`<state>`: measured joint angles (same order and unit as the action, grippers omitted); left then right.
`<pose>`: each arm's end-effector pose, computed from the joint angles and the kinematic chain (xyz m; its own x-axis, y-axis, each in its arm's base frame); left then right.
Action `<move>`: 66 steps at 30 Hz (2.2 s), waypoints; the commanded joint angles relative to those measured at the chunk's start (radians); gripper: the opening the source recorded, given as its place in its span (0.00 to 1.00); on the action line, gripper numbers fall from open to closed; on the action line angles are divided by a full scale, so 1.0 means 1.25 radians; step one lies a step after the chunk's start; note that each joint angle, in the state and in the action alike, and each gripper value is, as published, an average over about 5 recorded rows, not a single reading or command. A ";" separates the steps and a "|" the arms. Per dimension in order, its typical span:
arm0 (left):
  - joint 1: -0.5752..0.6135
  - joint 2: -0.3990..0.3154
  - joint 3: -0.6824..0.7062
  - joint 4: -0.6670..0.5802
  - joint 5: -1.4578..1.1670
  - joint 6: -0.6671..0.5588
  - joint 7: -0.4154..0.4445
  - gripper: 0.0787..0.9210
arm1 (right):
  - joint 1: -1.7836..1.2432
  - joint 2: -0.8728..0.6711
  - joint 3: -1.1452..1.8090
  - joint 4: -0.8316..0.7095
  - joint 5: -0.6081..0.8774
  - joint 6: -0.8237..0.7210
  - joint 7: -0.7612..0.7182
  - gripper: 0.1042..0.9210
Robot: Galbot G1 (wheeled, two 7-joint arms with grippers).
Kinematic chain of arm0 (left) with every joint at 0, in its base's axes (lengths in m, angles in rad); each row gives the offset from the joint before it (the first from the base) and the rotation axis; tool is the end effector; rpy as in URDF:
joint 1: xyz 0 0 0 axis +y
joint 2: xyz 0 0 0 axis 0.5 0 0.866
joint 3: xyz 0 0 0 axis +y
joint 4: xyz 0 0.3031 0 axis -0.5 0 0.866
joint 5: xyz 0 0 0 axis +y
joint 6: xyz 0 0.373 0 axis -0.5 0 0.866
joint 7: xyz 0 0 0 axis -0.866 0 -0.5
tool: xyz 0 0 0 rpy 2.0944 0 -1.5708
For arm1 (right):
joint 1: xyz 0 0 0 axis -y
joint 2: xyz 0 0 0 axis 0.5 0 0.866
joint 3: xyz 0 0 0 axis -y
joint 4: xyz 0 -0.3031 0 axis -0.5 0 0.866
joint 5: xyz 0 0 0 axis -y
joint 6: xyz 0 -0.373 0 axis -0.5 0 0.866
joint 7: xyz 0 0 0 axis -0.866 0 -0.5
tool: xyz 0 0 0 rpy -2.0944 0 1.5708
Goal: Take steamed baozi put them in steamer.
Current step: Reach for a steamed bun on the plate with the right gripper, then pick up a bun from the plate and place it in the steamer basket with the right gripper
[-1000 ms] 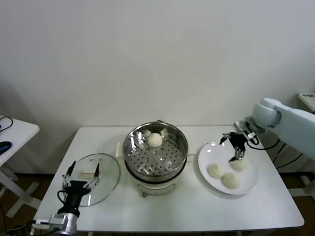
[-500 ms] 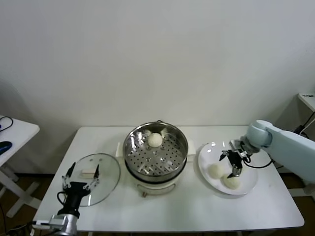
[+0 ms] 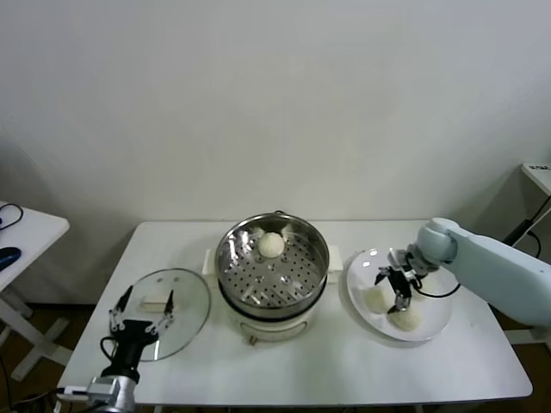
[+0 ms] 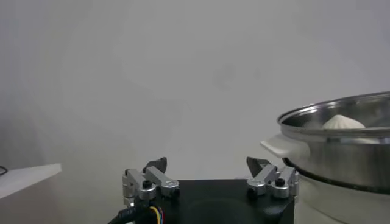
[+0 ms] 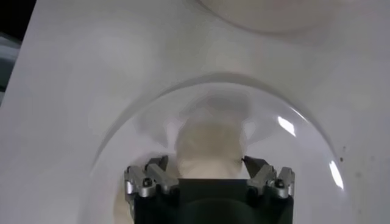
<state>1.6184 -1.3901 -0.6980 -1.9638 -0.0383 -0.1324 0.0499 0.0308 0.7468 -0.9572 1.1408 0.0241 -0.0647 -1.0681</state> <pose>0.2060 0.0876 -0.3070 -0.9994 -0.0137 0.0320 -0.0068 0.9788 0.2045 0.5072 -0.1072 -0.2378 -0.0604 -0.1926 0.9794 -0.9798 -0.1761 -0.0950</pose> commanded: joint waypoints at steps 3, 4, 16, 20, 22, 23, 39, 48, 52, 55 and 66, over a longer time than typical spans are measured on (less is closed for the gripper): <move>-0.001 0.002 -0.002 0.001 -0.001 0.000 0.001 0.88 | -0.015 0.027 0.010 -0.029 -0.014 0.001 0.004 0.88; -0.001 0.002 -0.002 0.000 -0.001 0.000 0.001 0.88 | -0.015 0.030 0.011 -0.033 -0.017 0.003 0.004 0.88; 0.001 -0.004 -0.004 -0.003 -0.011 0.002 -0.001 0.88 | -0.011 0.033 0.009 -0.038 -0.026 0.008 -0.013 0.73; 0.000 -0.008 -0.002 -0.005 -0.009 0.003 -0.001 0.88 | -0.010 0.032 0.009 -0.036 -0.024 0.008 -0.014 0.72; -0.001 -0.009 -0.002 -0.005 -0.008 0.003 -0.001 0.88 | -0.008 0.032 0.011 -0.036 -0.022 0.009 -0.014 0.72; -0.001 -0.009 -0.002 -0.005 -0.008 0.002 -0.001 0.88 | -0.008 0.032 0.011 -0.036 -0.021 0.009 -0.014 0.72; 0.014 -0.003 -0.008 0.001 -0.010 -0.012 0.002 0.88 | 0.348 0.014 -0.190 -0.021 0.337 -0.042 -0.013 0.71; 0.025 -0.007 -0.003 0.001 -0.011 -0.024 0.004 0.88 | 0.642 0.099 -0.380 -0.044 0.581 -0.062 -0.028 0.70; 0.027 -0.003 -0.003 -0.001 -0.013 -0.028 0.004 0.88 | 0.688 0.177 -0.396 -0.045 0.681 -0.090 -0.021 0.70; 0.028 -0.002 -0.003 -0.005 -0.013 -0.030 0.004 0.88 | 0.689 0.241 -0.390 -0.047 0.719 -0.113 -0.010 0.70; 0.025 -0.005 0.000 -0.022 -0.013 -0.032 0.001 0.88 | 0.543 0.428 -0.341 -0.036 0.699 -0.163 0.060 0.70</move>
<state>1.6506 -1.3969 -0.6981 -1.9879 -0.0528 -0.1722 0.0529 0.7277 1.1375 -1.3668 1.0899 0.8203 -0.2378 -1.0246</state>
